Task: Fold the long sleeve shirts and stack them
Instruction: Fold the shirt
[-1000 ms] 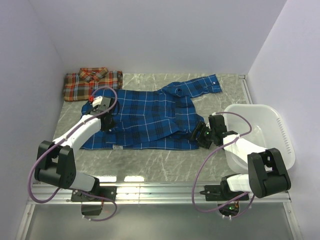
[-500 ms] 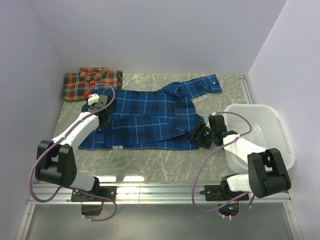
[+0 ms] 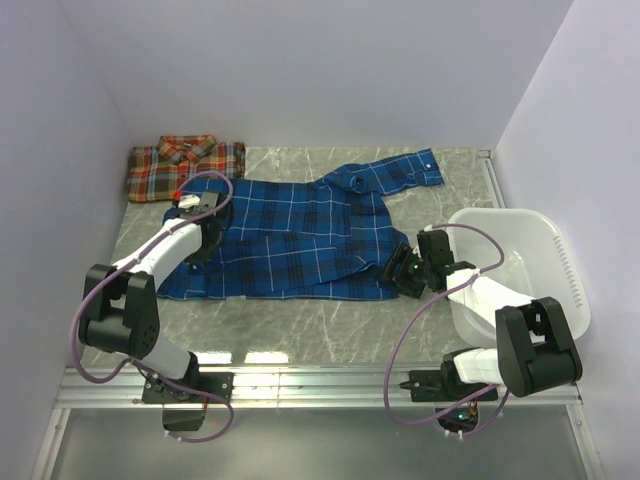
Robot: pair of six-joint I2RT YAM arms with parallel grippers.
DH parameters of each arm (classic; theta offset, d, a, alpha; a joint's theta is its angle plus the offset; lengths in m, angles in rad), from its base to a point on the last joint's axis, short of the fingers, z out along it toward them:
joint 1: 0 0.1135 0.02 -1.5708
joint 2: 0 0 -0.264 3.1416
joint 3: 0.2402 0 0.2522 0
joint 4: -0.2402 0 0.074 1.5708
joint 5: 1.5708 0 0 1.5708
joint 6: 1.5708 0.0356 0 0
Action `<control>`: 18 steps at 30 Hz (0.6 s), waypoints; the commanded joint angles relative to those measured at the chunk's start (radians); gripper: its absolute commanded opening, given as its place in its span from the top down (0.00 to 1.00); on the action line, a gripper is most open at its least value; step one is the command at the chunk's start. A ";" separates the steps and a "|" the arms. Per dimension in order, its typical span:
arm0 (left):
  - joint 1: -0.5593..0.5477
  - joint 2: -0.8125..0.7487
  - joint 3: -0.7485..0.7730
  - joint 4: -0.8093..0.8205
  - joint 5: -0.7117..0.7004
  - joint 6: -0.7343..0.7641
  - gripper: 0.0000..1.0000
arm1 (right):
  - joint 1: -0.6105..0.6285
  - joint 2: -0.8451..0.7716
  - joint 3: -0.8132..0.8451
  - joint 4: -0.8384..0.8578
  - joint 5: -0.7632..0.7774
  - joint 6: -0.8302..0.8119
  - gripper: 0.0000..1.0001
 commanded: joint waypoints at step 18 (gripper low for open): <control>0.031 -0.043 -0.035 0.055 0.024 0.010 0.99 | 0.069 -0.174 0.153 -0.022 0.062 -0.161 0.35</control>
